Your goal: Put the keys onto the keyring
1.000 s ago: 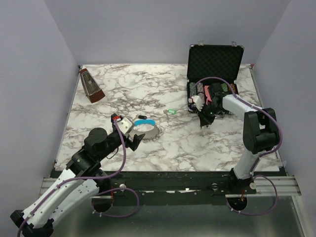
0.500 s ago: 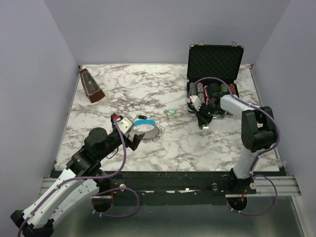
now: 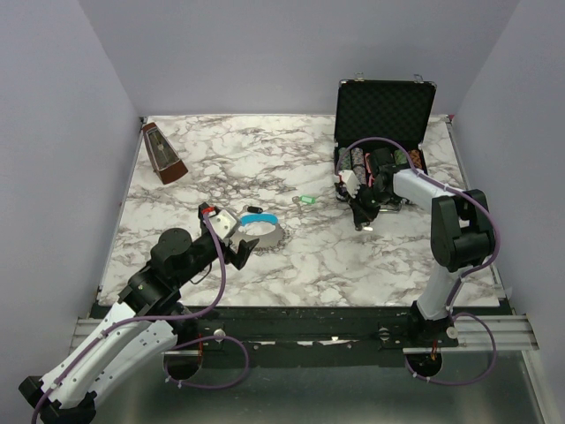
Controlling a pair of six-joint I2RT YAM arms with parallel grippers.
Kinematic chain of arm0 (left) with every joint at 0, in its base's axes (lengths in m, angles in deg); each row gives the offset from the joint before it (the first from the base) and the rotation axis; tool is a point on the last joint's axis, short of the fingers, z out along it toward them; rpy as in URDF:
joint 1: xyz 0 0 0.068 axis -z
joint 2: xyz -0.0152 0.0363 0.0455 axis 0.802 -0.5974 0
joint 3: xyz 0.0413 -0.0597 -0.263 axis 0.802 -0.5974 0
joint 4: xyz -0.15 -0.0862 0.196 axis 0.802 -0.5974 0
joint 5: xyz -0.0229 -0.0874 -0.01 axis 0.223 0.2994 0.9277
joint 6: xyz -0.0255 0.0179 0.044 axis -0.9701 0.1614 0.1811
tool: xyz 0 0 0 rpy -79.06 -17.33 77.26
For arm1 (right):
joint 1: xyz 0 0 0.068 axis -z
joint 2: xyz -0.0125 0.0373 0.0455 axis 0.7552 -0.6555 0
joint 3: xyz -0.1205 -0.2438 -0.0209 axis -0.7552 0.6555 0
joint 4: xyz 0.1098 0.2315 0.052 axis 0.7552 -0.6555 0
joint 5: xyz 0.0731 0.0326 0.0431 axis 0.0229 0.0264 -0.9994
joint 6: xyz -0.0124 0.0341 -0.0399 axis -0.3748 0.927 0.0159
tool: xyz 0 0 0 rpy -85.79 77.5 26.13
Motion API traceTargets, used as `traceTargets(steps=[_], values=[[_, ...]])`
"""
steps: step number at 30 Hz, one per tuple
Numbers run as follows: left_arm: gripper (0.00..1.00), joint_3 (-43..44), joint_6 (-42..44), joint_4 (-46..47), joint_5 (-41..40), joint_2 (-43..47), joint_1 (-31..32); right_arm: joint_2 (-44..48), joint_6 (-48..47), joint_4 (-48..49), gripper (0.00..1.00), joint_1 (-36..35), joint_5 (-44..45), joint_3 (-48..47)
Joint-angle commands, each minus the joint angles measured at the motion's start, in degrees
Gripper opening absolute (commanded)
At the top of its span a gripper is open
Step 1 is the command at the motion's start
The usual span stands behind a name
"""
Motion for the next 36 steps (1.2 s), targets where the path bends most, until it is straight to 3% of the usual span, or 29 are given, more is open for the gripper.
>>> traceTargets(steps=[1, 14, 22, 26, 30, 36], values=[[0.99, -0.5, 0.6, -0.3, 1.0, 0.1, -0.3, -0.9, 0.8, 0.8, 0.15, -0.3, -0.3, -1.1], [0.99, -0.4, 0.6, -0.3, 0.9, 0.1, -0.3, 1.1, 3.2, 0.7, 0.39, -0.3, -0.3, -3.0], [0.99, -0.5, 0.4, -0.3, 0.9, 0.0, -0.4, 2.9, 4.7, -1.0, 0.45, -0.3, -4.6, -4.7], [0.99, -0.5, -0.1, -0.1, 1.1, -0.1, -0.4, 3.6, 5.6, -3.5, 0.46, -0.3, -11.4, -6.3], [0.99, 0.0, -3.0, 0.6, 2.5, 0.0, -0.7, 4.3, 5.9, -7.5, 0.46, -0.3, -24.7, -7.6], [0.99, -1.9, -20.4, 8.5, 6.1, -0.1, -0.8, 4.5, 7.2, -10.2, 0.48, -0.3, -46.6, -4.8]])
